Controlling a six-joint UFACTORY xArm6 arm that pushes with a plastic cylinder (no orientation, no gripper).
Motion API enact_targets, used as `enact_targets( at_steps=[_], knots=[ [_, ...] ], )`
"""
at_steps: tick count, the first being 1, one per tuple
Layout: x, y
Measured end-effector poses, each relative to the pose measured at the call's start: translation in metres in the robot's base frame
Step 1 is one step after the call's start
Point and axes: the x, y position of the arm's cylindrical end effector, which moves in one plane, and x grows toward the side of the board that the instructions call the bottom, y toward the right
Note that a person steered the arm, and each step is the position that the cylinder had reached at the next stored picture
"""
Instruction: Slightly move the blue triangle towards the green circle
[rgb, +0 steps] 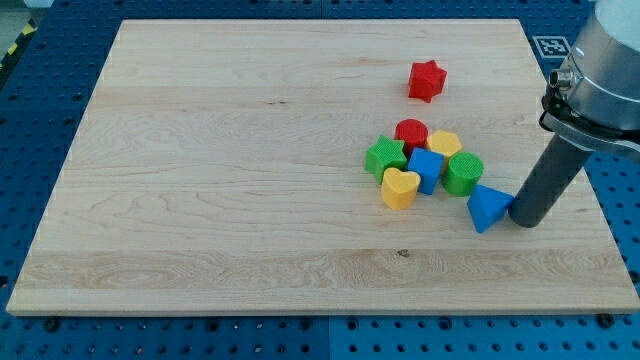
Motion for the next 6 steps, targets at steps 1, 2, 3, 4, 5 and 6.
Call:
enact_targets(
  at_steps=[1, 2, 3, 4, 5, 6],
  knots=[
    [0.038, 0.002],
    [0.033, -0.013],
    [0.014, -0.013],
    [0.011, -0.022],
    [-0.003, -0.056],
    [-0.001, -0.064]
  ],
)
